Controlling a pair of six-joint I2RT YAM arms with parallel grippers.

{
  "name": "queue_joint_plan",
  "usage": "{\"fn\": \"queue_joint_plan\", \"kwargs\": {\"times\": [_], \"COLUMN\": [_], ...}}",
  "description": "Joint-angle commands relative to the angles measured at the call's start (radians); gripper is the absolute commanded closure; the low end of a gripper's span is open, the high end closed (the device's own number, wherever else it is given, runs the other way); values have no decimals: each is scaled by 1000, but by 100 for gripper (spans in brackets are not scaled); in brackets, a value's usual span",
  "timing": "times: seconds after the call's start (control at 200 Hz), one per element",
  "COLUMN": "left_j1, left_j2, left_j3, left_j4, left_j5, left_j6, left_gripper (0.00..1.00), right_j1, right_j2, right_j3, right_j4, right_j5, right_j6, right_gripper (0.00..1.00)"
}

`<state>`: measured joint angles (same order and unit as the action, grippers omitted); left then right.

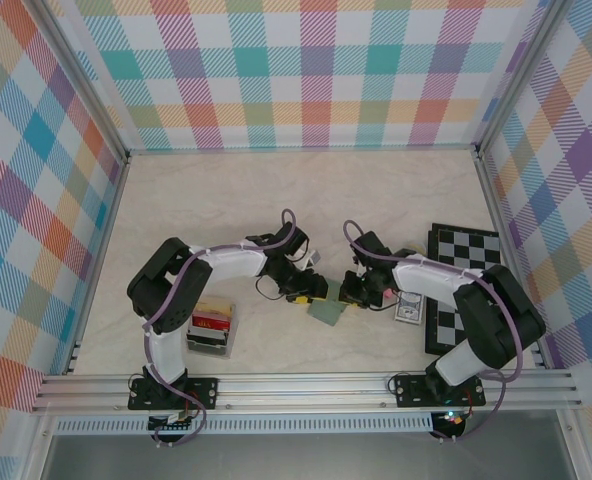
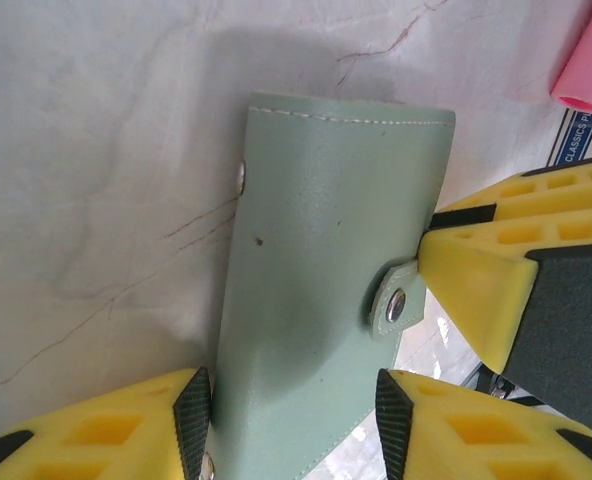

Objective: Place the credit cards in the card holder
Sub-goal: Pick up the card holder from the center of the table.

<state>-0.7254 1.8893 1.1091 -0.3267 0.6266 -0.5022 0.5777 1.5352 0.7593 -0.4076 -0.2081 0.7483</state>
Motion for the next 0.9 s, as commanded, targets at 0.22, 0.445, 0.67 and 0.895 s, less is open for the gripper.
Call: {"fn": "queue_joint_plan", "kwargs": {"times": [0.22, 0.445, 0.67, 0.895], "left_j1": [-12, -12, -12, -12], "left_j2": [-53, -97, -125, -147], "left_j3": [-16, -60, -83, -153], "left_j4": [90, 148, 158, 248], "left_j5": [41, 56, 30, -33], "left_j6": [-44, -86, -102, -172], "left_gripper": [61, 67, 78, 91], "right_j1": [4, 4, 3, 14], "right_j2": [54, 60, 30, -45], "right_j3": [15, 26, 47, 72], "right_j4": [-26, -30, -53, -53], "right_j5": [75, 78, 90, 74], "right_j6": [-39, -43, -36, 6], "right_gripper": [81, 81, 79, 72]}}
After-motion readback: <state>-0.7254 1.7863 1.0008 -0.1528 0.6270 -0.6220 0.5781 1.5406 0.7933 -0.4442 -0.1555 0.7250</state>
